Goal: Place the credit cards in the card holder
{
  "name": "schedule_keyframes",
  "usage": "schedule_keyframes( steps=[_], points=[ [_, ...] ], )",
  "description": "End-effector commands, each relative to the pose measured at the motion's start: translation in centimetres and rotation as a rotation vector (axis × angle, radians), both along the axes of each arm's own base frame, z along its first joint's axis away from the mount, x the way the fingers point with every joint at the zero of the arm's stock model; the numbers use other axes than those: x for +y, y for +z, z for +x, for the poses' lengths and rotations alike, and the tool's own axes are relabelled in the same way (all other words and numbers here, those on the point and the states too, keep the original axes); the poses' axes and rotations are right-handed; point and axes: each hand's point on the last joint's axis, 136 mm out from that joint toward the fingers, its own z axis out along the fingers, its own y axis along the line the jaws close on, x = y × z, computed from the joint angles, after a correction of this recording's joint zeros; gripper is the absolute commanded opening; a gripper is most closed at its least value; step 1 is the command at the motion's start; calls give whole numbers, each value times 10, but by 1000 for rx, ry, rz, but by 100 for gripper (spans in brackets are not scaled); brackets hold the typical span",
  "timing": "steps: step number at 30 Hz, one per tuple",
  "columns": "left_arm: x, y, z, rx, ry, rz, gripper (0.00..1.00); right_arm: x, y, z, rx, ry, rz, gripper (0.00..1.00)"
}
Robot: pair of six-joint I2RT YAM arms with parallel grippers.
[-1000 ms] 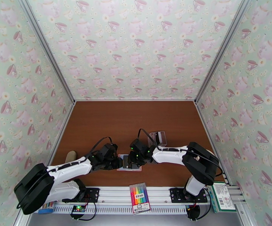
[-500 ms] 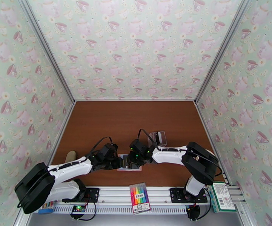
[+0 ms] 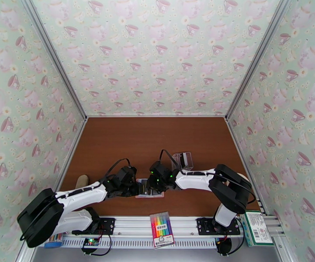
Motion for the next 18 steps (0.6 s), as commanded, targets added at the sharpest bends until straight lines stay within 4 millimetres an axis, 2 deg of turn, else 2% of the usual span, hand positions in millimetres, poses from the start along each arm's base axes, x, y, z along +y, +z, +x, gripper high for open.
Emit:
schedule_keyframes(
  steps=[1, 12, 18],
  points=[
    [-3, -2, -1, -3, -3, -8, 35, 11, 0, -6, 12, 19, 14, 24],
    [-2, -2, -1, -4, -4, -4, 35, -15, 13, 2, -75, -29, -65, 30],
    [-2, -1, -2, -4, -5, -3, 35, -6, 12, 1, -64, -9, -31, 34]
  ],
)
